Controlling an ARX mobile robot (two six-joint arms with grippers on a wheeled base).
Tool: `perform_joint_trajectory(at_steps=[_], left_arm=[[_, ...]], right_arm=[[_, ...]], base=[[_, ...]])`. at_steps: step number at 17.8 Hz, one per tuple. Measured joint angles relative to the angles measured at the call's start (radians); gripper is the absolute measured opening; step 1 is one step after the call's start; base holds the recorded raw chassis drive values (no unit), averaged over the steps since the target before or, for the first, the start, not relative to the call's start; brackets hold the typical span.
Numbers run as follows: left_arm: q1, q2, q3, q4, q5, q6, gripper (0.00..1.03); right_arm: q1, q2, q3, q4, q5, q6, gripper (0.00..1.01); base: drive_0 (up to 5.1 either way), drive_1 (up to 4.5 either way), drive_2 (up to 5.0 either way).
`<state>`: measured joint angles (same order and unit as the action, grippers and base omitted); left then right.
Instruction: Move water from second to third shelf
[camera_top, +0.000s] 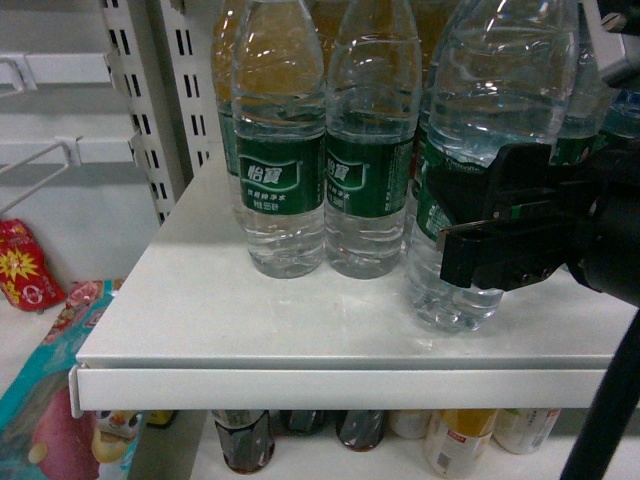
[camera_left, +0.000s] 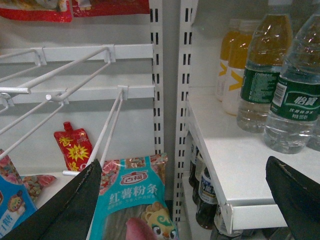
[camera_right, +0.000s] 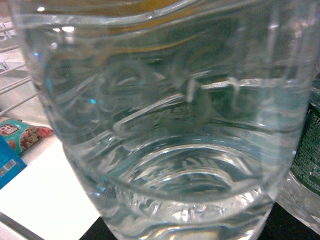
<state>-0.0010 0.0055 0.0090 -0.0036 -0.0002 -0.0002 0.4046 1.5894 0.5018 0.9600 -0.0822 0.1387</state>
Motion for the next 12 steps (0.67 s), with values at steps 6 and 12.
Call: perform_joint_trajectory(at_steps=[6,12], left_arm=[[0.000,0.000,0.000,0.000,0.000,0.000,0.98],[0.000,0.000,0.000,0.000,0.000,0.000,0.98]], right_arm=[[0.001,0.061,0.028,0.029,0.031,0.002,0.41],[0.000,0.079,0.035,0.041,0.032,0.002,0.41]], base=[[0.0,0.00,0.0],[0.0,0.00,0.0]])
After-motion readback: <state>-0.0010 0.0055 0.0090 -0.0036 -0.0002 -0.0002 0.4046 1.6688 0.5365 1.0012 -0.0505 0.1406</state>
